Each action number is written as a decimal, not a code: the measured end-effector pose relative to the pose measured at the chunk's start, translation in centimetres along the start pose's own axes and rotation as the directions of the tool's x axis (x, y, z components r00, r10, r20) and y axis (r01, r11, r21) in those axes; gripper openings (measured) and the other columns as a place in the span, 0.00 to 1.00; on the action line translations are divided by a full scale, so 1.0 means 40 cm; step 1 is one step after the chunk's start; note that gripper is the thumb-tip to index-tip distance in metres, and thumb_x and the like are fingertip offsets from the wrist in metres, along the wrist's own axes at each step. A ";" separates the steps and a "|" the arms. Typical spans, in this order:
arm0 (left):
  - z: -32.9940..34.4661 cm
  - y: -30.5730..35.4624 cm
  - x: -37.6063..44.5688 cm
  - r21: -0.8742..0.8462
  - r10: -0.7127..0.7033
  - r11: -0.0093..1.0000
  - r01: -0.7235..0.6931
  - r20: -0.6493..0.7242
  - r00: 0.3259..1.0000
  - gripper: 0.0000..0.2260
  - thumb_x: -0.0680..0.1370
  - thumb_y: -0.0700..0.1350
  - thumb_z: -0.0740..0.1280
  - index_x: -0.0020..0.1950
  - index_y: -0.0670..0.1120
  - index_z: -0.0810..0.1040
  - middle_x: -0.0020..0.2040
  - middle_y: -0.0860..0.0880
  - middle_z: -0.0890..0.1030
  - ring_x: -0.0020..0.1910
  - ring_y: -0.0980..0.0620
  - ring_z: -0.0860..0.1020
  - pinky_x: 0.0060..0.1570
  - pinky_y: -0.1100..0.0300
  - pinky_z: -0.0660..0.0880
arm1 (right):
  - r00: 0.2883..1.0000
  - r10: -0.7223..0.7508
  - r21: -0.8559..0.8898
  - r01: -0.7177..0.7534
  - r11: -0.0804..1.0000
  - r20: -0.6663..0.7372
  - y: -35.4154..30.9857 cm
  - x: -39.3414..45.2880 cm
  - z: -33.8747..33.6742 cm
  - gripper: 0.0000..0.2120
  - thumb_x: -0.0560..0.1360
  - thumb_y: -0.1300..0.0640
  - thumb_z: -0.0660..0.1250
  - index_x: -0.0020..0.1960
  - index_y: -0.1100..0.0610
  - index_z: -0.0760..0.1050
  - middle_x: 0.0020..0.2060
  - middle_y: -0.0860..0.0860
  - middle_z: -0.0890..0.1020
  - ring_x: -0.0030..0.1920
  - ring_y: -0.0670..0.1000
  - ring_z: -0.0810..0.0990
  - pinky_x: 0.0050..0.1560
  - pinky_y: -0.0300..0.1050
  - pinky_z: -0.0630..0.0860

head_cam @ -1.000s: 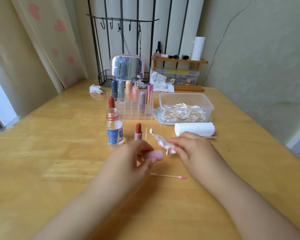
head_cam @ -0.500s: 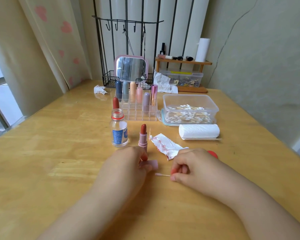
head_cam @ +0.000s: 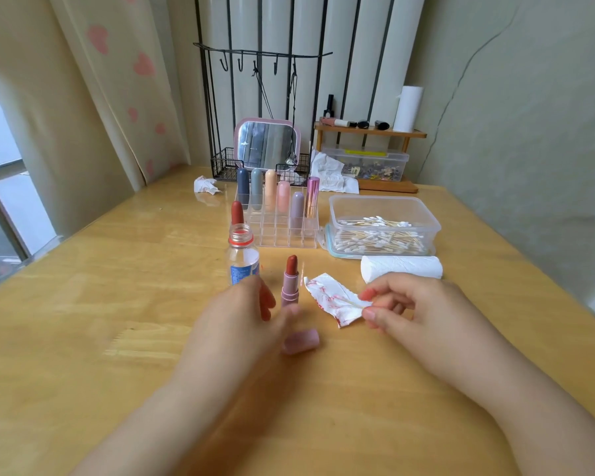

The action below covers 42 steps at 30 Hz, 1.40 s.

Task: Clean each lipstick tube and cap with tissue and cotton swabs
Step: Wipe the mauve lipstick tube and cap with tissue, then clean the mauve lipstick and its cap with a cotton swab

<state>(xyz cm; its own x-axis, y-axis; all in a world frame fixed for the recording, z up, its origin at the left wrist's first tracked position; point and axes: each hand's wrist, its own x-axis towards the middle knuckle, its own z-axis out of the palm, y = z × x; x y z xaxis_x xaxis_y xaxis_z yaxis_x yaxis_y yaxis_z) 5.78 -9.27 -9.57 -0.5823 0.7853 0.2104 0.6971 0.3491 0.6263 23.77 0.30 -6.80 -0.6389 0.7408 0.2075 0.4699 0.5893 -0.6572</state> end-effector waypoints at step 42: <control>0.008 0.069 -0.057 -0.856 0.352 0.515 -0.042 0.167 0.921 0.12 0.73 0.47 0.63 0.51 0.40 0.74 0.37 0.50 0.78 0.35 0.51 0.78 0.44 0.57 0.77 | 0.860 -0.264 0.220 0.387 0.896 -0.437 -0.063 -0.028 -0.019 0.04 0.69 0.58 0.71 0.40 0.49 0.81 0.32 0.50 0.76 0.32 0.46 0.70 0.34 0.33 0.67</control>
<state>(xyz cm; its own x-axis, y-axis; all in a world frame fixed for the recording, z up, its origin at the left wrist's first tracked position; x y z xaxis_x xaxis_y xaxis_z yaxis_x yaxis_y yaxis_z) 9.15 -9.92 -8.57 -0.2207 0.9315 0.2892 0.0247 -0.2911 0.9564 23.77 -1.77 -4.84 -0.4072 0.6223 0.6685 0.0397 0.7433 -0.6678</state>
